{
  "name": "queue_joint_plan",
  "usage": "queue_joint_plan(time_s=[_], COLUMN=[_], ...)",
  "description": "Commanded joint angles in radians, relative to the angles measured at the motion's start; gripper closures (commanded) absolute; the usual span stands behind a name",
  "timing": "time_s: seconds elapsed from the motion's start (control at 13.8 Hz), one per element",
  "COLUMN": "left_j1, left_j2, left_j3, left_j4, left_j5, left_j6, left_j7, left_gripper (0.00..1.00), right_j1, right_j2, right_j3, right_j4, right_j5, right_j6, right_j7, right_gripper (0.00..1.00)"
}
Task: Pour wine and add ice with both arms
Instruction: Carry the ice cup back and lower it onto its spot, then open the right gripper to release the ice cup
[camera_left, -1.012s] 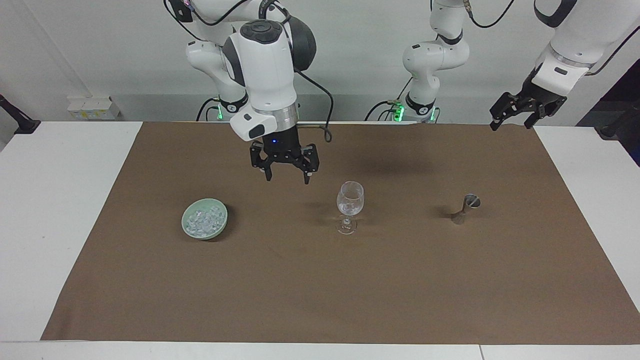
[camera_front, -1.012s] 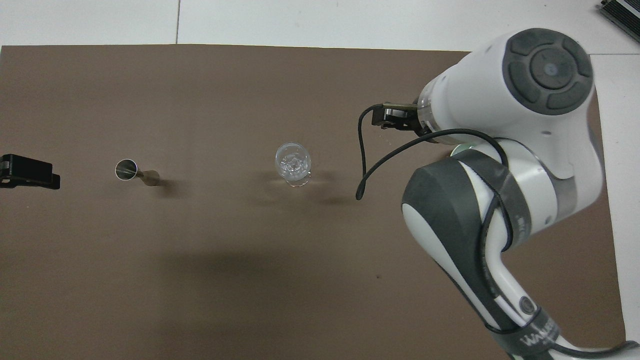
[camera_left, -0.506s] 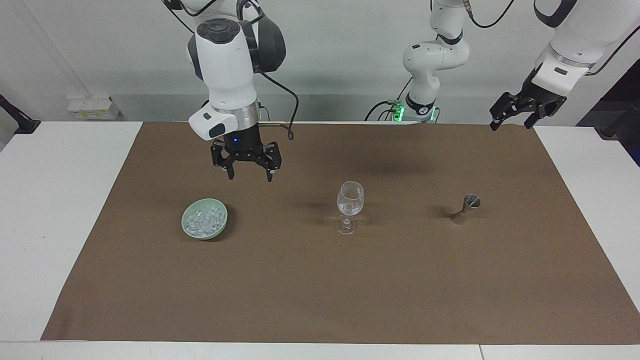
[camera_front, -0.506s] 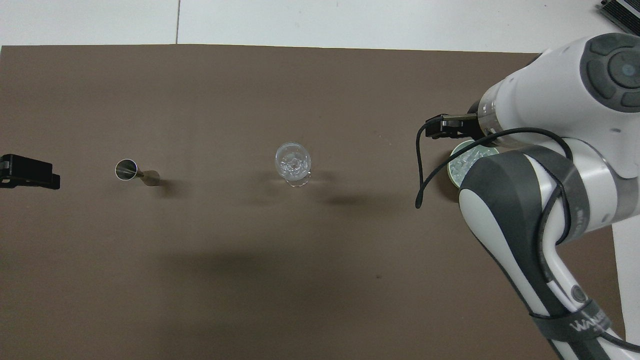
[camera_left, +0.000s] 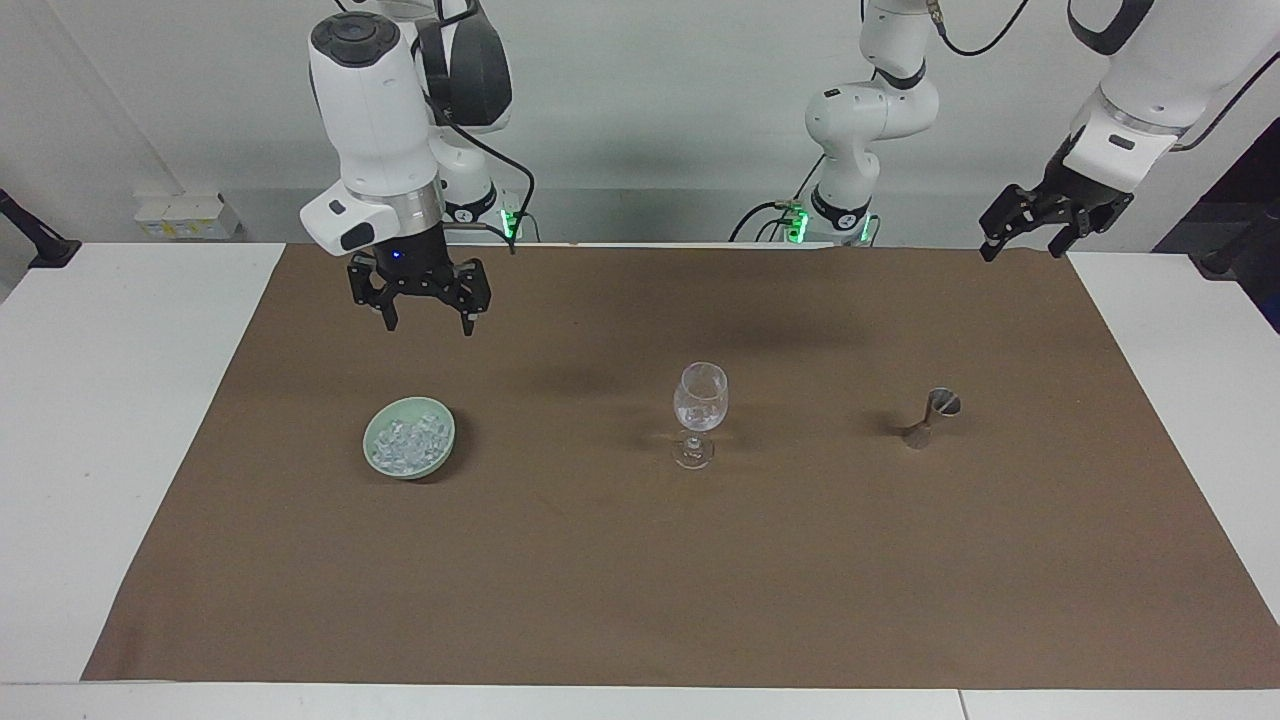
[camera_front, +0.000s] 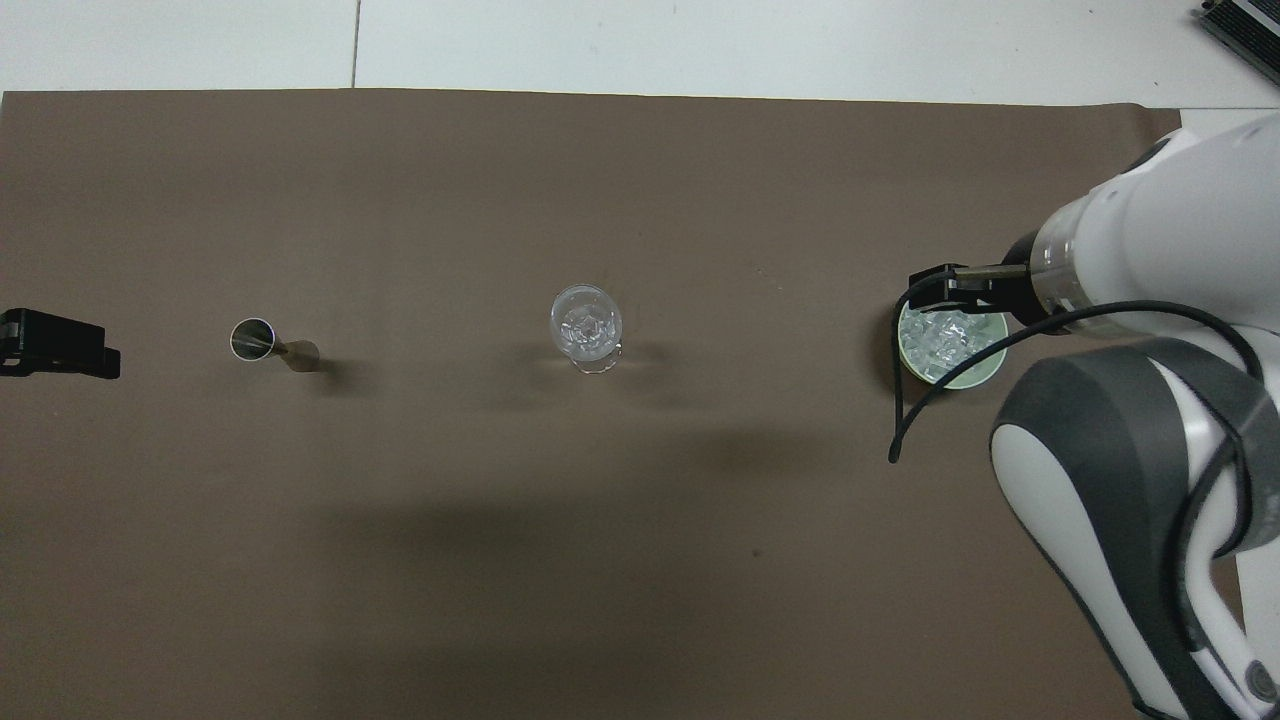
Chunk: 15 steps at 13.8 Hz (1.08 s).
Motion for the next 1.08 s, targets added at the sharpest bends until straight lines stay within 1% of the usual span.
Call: queue_joint_plan(time_s=[0.0,0.22,0.36,0.51,0.58,0.87,1.01], left_j1=[-0.001,-0.001,-0.001,0.001,0.001,-0.001,-0.001], left_j2=[-0.003,-0.003,-0.003,-0.003,-0.003,-0.003,-0.003], left_j3=[0.003,0.003,0.003,0.003,0.003,0.003,0.002], left_j4=[0.013,0.013,0.013,0.013,0.013,0.013,0.013], left_j5=[-0.009,-0.009,-0.009,-0.009,-0.009,-0.009,-0.009], left_j6=[-0.022,-0.022,-0.022,-0.022,-0.022,-0.022,-0.022], left_j7=[0.000,-0.001,0.000,0.000,0.000,0.000,0.000], left_gripper=[0.00,0.00,0.00,0.00,0.00,0.00,0.00], right_j1=[-0.035,-0.035,-0.035,-0.032,-0.032,-0.032,-0.029], right_j2=[-0.035,-0.034,-0.034,-0.023,-0.023,-0.023,-0.026], right_j3=[-0.024,-0.047,-0.050,-0.050,-0.050,-0.056,-0.085], right_j4=[-0.033,-0.033,-0.021,0.059,0.070,0.110,0.108], right_j5=[0.054,0.112,0.112,0.106,0.108,0.097,0.097], right_j6=[-0.009,-0.013,-0.033,-0.110,-0.122,-0.133,-0.133], right_j7=[-0.099,-0.098,-0.095,-0.098,-0.096,-0.095,-0.105], right_gripper=[0.00,0.00,0.00,0.00,0.00,0.00,0.00])
